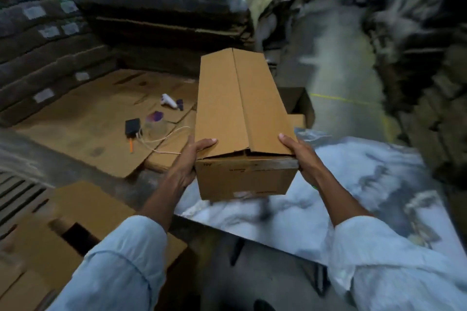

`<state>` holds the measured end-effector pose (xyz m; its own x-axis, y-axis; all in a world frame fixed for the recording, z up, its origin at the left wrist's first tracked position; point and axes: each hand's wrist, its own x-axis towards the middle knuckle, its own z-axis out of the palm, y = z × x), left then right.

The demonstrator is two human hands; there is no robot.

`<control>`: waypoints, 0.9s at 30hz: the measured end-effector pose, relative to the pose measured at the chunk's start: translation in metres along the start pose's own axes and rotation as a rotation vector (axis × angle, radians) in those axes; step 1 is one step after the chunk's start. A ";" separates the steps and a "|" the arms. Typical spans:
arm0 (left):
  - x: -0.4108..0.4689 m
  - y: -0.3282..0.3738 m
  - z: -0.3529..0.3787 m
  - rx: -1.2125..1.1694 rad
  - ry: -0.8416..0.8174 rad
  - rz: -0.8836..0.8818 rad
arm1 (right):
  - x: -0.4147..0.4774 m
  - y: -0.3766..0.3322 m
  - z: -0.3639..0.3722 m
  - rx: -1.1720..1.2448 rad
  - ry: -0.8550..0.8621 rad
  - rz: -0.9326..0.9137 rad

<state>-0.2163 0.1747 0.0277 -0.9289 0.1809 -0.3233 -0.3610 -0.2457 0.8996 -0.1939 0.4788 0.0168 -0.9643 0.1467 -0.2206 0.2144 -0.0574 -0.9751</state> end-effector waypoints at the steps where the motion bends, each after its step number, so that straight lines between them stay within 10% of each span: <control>1: 0.004 -0.006 0.014 0.029 -0.064 -0.015 | -0.015 0.008 -0.017 0.021 0.069 0.010; 10: -0.004 -0.079 0.108 0.128 -0.446 -0.202 | -0.139 0.063 -0.111 0.130 0.397 0.063; 22: -0.046 -0.150 0.120 0.699 -0.084 0.179 | -0.152 0.116 -0.097 -0.425 0.691 -0.007; 27: -0.048 -0.153 0.105 0.957 -0.292 0.262 | -0.167 0.119 -0.107 -0.955 0.353 -0.129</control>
<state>-0.1075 0.3036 -0.0633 -0.8665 0.4860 -0.1144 0.1858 0.5265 0.8296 0.0091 0.5534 -0.0647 -0.9208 0.3876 0.0431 0.2961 0.7666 -0.5697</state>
